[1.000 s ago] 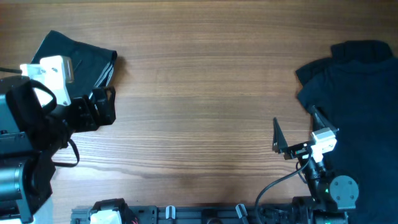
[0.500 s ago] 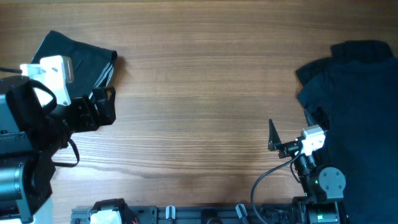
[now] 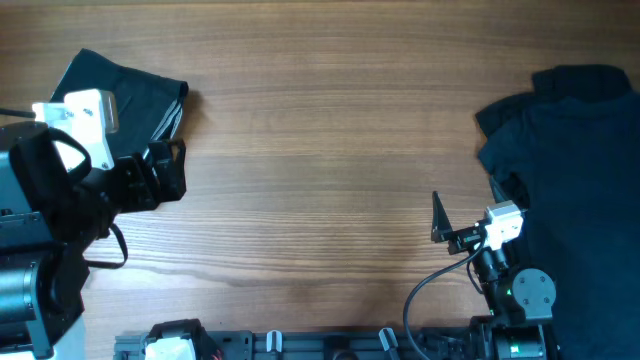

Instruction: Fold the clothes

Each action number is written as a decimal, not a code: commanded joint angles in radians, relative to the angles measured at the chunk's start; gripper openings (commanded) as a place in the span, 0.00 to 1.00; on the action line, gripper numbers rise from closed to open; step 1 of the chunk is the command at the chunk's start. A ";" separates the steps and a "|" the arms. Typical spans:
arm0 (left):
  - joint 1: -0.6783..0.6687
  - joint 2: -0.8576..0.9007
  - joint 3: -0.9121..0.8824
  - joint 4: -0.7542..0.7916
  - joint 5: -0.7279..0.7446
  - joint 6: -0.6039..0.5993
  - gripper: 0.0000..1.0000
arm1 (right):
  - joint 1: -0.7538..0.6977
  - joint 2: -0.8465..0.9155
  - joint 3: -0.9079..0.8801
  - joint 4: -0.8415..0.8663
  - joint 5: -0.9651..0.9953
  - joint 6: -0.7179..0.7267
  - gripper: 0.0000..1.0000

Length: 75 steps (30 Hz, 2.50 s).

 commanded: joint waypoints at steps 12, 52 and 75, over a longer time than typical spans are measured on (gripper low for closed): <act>-0.059 -0.330 -0.494 0.558 -0.030 0.015 1.00 | -0.004 0.000 -0.001 0.000 0.014 0.013 1.00; -0.056 -1.027 -1.580 1.211 -0.119 -0.048 1.00 | -0.004 0.000 -0.001 0.000 0.014 0.013 1.00; -0.056 -1.027 -1.580 1.212 -0.119 -0.048 1.00 | -0.004 0.000 -0.001 0.000 0.014 0.013 1.00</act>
